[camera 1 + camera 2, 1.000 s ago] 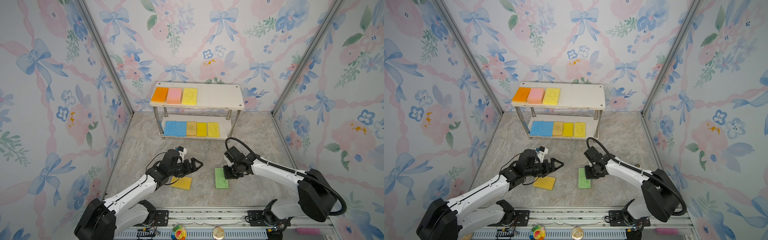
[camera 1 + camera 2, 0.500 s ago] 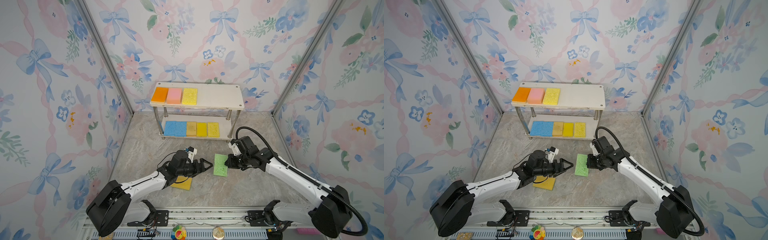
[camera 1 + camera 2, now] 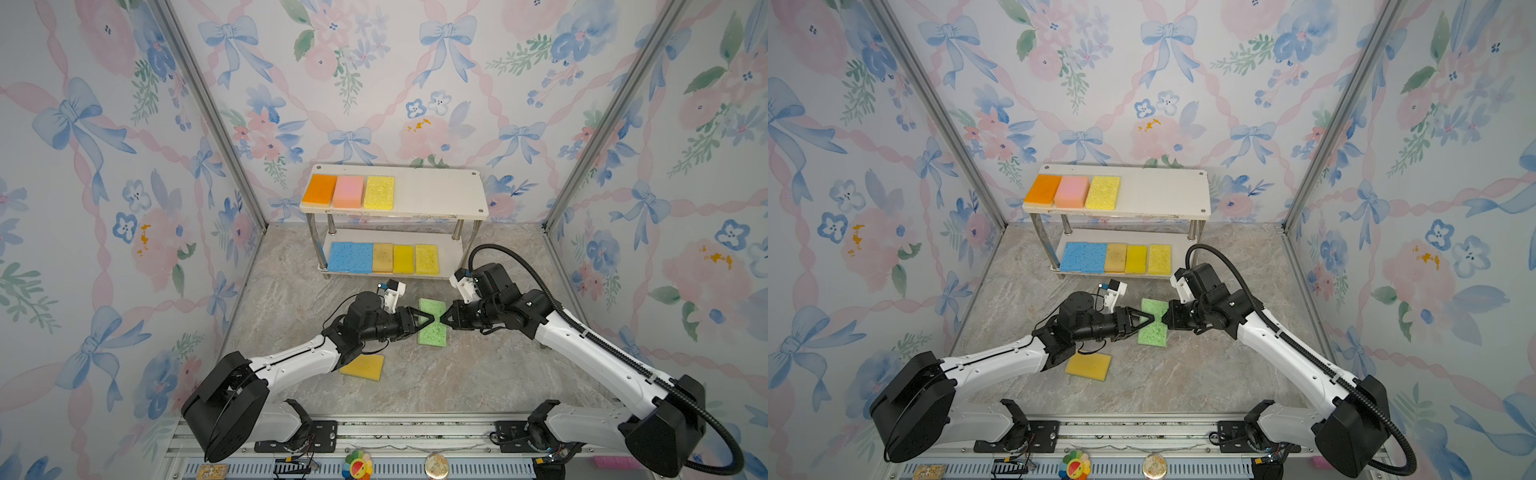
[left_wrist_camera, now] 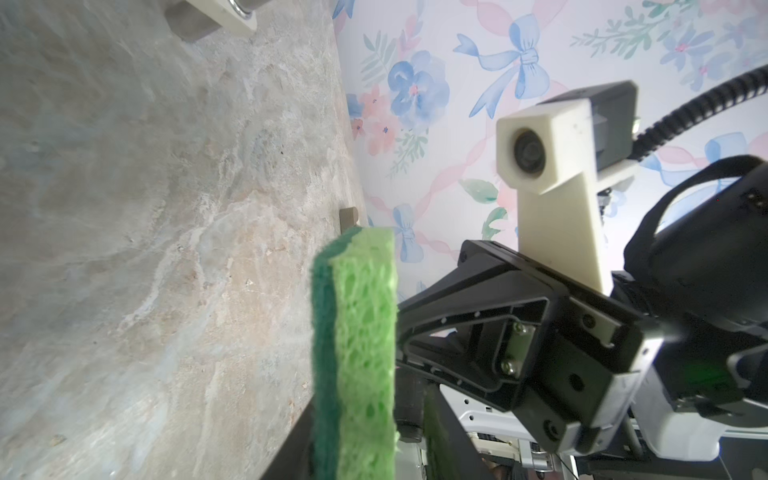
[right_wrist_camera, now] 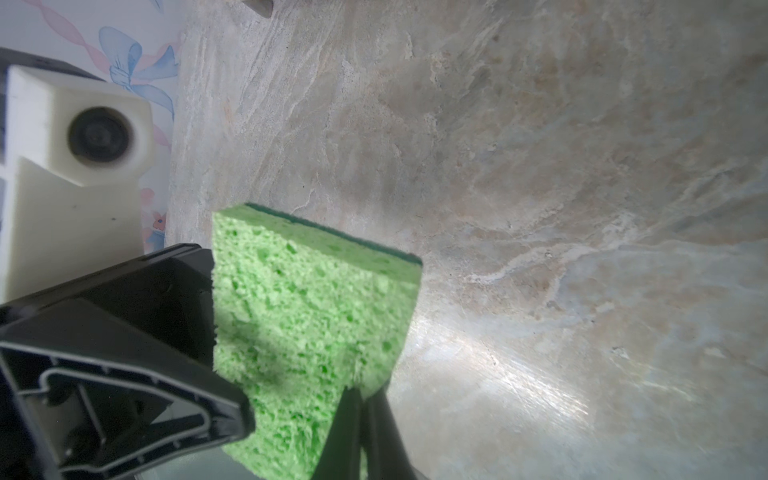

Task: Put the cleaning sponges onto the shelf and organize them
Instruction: 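Hold the green sponge upright between both grippers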

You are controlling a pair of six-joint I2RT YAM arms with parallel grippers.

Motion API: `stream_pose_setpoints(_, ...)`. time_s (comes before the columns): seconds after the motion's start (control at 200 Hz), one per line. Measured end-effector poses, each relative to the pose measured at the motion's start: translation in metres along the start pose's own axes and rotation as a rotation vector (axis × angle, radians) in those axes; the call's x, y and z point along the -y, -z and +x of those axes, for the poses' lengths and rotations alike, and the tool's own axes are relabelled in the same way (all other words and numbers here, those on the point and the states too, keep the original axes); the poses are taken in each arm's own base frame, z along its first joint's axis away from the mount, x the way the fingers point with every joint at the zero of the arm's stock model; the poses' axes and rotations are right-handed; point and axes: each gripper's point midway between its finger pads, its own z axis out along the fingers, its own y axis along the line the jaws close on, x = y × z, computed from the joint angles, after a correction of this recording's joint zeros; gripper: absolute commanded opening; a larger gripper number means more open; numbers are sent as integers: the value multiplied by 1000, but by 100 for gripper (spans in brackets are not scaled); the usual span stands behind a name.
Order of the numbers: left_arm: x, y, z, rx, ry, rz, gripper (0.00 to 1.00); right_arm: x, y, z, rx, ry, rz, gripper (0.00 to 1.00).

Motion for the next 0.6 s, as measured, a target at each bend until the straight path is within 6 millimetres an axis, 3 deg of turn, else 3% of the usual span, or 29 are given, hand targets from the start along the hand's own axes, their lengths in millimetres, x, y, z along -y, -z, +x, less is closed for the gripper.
stream_pose_setpoints(0.115,1,0,-1,7,-9,3,6,-7,7,-3,5,6,-6,25)
stream_pose_setpoints(0.18,2,1,-3,14,-9,5,6,-10,9,-5,6,5,-9,35)
stream_pose_setpoints(0.35,7,3,-7,39,-17,10,5,-14,17,-3,9,-30,-23,49)
stream_pose_setpoints(0.6,15,11,-18,83,-29,28,5,-27,37,13,18,-86,-115,53)
